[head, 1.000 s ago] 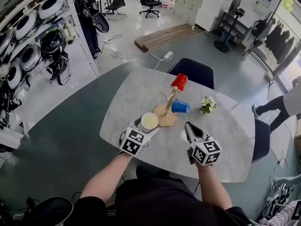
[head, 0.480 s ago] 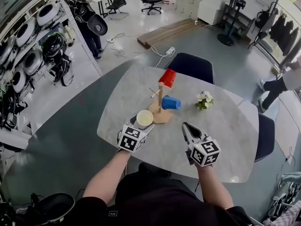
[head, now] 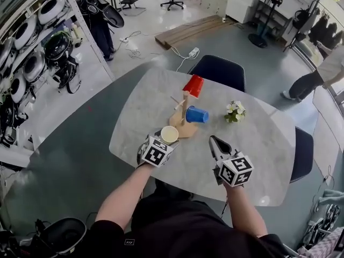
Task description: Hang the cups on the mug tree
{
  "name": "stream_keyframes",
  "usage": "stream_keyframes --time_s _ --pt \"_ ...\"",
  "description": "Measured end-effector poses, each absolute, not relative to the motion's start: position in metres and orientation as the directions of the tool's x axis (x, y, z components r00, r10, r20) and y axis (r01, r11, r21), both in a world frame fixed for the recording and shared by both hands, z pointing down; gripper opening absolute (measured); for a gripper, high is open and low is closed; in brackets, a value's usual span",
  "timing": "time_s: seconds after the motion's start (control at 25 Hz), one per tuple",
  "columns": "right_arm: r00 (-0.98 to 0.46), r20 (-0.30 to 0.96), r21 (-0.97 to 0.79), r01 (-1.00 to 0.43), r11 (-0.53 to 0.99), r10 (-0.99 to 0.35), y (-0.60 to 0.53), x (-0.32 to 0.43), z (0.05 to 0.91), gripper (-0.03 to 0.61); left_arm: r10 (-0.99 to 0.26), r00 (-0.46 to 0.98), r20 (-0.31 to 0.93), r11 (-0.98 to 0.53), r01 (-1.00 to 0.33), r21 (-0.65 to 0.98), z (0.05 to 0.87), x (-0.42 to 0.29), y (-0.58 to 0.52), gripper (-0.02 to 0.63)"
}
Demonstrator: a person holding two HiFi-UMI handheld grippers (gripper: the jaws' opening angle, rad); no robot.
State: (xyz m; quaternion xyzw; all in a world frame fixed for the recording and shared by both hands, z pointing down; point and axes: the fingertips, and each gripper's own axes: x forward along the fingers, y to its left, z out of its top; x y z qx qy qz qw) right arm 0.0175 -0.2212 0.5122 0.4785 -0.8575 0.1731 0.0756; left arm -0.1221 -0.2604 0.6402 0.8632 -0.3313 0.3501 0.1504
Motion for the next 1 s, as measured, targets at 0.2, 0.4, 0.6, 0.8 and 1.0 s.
stream_keyframes --time_s 0.2,0.4,0.6,0.8,1.0 --pt "-0.491 0.306 -0.225 -0.87 0.439 -0.816 -0.224 0.017 0.514 0.014 -0.391 0.512 0.764 -0.77 -0.637 0.033 0.668 -0.127 -0.264 0.337" --pt "-0.454 0.321 -0.231 -0.889 0.397 -0.831 -0.22 0.025 0.517 0.014 -0.365 0.521 0.772 -0.802 -0.597 0.024 0.672 -0.118 -0.274 0.337" --pt "-0.428 0.328 -0.234 -0.9 0.366 -0.842 -0.22 0.033 0.519 0.014 -0.363 0.536 0.762 -0.826 -0.563 0.002 0.665 -0.108 -0.281 0.337" --pt "-0.418 0.33 -0.234 -0.905 0.356 -0.847 -0.221 0.036 0.519 0.014 -0.367 0.528 0.766 -0.852 -0.522 -0.048 0.659 -0.1 -0.283 0.322" --pt "-0.409 0.326 -0.234 -0.908 0.347 -0.852 -0.219 0.04 0.517 0.014 -0.368 0.517 0.773 -0.872 -0.481 -0.093 0.657 -0.092 -0.288 0.322"
